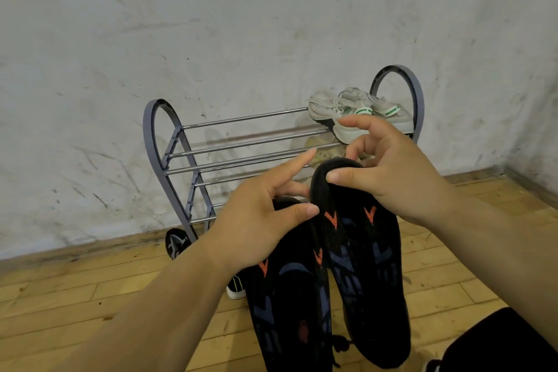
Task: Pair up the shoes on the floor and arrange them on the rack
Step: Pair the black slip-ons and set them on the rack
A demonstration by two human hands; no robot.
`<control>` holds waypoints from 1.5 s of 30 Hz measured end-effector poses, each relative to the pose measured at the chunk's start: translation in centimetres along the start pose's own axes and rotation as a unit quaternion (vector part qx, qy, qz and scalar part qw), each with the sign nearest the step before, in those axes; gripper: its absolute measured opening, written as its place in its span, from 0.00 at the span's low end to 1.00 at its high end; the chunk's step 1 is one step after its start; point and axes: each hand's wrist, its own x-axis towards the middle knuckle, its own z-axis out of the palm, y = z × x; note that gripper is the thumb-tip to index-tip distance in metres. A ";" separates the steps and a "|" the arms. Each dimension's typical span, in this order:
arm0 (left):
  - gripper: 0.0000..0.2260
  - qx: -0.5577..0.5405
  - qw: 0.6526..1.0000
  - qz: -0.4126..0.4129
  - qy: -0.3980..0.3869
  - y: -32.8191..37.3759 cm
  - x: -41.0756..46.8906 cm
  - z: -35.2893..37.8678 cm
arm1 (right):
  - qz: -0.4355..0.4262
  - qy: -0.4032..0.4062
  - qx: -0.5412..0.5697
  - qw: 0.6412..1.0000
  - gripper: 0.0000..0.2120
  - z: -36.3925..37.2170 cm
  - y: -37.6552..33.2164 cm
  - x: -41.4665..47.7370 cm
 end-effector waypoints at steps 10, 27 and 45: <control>0.29 -0.007 1.000 0.013 0.003 0.9 -0.5 0.2 | 0.035 -0.045 0.020 0.998 0.38 -0.2 -0.3 -0.1; 0.27 -0.051 0.978 -0.002 0.200 0.3 0.3 -4.7 | -0.006 -0.195 -0.075 0.978 0.38 -0.5 0.2 -0.7; 0.25 -0.099 0.961 -0.022 0.259 -0.5 0.7 -4.7 | 0.011 -0.136 -0.158 0.978 0.22 1.8 0.4 -0.9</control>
